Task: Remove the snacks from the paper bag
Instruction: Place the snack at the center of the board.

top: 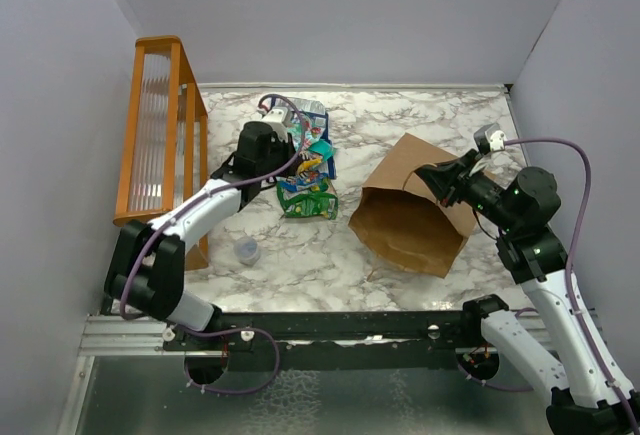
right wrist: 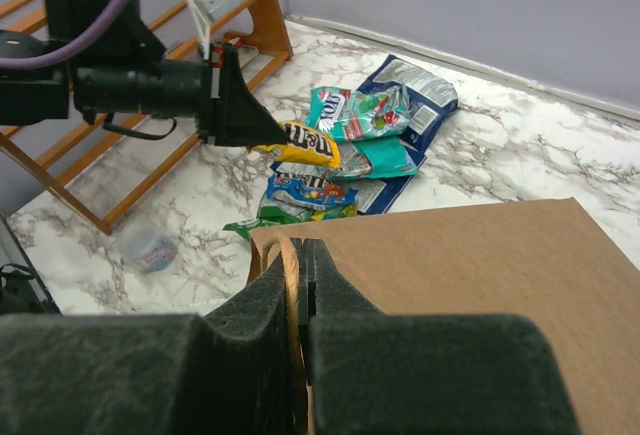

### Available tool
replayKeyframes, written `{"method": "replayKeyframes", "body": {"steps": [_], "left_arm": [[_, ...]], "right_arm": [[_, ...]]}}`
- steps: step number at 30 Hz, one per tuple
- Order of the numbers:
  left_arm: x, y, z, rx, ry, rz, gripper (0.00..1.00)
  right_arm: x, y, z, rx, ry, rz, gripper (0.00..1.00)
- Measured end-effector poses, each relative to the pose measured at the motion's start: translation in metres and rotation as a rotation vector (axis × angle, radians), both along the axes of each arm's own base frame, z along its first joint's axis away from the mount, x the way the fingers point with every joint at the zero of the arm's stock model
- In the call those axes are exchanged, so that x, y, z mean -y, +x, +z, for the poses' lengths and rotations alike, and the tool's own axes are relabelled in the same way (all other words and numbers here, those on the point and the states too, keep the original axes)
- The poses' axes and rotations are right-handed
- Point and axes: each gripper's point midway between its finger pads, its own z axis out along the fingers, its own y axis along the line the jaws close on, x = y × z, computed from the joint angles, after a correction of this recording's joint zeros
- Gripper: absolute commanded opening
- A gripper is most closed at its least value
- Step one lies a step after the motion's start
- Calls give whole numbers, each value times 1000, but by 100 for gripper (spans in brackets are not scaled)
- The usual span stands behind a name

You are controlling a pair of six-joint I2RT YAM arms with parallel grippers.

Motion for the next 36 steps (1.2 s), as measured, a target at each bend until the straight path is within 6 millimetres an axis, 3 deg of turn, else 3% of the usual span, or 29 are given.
{"method": "replayKeyframes", "body": {"steps": [5, 8, 11, 17, 23, 29, 32, 36], "left_arm": [[-5, 25, -34, -116, -70, -12, 11], [-8, 29, -51, -165, -75, -8, 23], [-10, 28, -58, -181, -60, -5, 33], [-22, 26, -58, -180, -2, 31, 42], [-28, 18, -13, -87, -20, 41, 51], [-31, 1, 34, 3, -62, 34, 52], [-28, -18, 47, 25, -93, 13, 51], [-1, -57, 67, 59, -145, -70, 50]], "right_arm": [[0, -1, 0, 1, 0, 2, 2], [0, -1, 0, 1, 0, 3, 1], [0, -1, 0, 0, 0, 3, 1], [0, -1, 0, 0, 0, 4, 2], [-1, -2, 0, 0, 0, 11, 2], [-2, -3, 0, 0, 0, 20, 1], [-2, -4, 0, 0, 1, 22, 2], [-3, -4, 0, 0, 1, 27, 2]]}}
